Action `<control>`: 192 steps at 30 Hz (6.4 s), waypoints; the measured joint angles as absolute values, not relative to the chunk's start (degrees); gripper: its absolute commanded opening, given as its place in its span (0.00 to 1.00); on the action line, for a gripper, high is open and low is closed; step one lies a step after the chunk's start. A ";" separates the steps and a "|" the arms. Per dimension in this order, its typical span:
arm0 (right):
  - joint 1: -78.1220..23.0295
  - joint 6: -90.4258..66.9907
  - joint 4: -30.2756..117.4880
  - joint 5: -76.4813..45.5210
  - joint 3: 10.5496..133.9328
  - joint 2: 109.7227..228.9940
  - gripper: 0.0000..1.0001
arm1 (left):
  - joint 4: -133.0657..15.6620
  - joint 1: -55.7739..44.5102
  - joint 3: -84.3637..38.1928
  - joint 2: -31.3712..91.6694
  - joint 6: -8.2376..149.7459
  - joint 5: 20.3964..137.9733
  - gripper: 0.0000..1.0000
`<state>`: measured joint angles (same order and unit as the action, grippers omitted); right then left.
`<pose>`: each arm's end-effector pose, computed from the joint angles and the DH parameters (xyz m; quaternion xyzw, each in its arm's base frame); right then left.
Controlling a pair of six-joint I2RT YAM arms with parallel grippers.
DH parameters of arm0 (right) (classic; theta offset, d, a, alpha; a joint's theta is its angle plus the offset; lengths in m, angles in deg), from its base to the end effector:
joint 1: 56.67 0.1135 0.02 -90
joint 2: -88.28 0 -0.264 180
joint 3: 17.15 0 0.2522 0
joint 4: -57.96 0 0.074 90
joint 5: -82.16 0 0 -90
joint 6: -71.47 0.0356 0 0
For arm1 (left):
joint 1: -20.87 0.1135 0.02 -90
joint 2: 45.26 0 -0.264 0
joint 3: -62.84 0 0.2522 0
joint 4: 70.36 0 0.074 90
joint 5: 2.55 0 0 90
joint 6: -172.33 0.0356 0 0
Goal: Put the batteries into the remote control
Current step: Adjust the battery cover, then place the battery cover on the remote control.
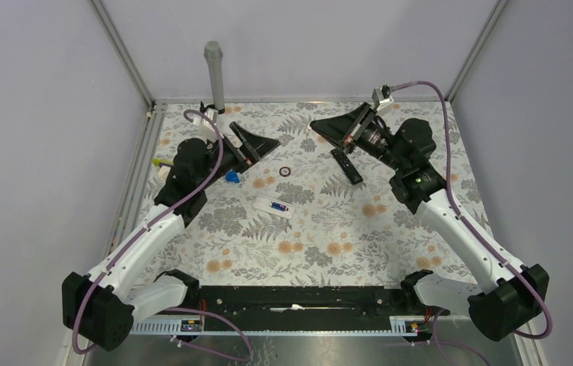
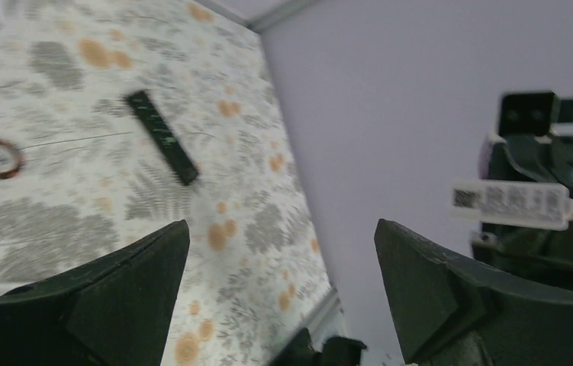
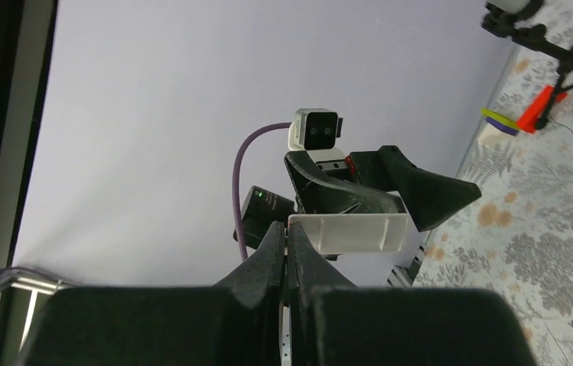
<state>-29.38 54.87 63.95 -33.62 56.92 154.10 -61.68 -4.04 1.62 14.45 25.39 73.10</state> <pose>0.2277 0.1349 0.4166 0.0724 0.6197 0.6798 0.3856 0.2199 -0.1119 0.3346 -0.1259 0.7380 -0.5007 0.4345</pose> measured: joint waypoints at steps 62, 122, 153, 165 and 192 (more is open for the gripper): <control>-26.94 87.20 110.29 -41.79 55.87 169.33 0.00 | -112.43 -4.26 -6.53 31.78 -37.47 47.17 0.35; -26.35 43.16 63.49 -42.25 51.15 161.55 0.49 | -62.73 0.46 -8.94 26.88 11.77 40.95 0.00; -25.38 50.39 76.21 -39.04 36.90 162.36 0.00 | -51.41 1.38 -5.33 21.72 22.89 48.14 0.99; -18.13 52.40 84.08 -29.95 27.41 174.49 0.00 | -36.74 5.58 8.00 24.11 33.21 65.23 0.95; -14.98 54.20 93.35 -21.79 32.20 190.82 0.00 | -41.79 8.35 8.42 37.02 35.37 63.81 0.73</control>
<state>-14.98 54.20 93.35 -21.79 32.20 190.82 -41.79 8.35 8.42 37.02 35.37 63.81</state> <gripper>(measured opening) 0.196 0.748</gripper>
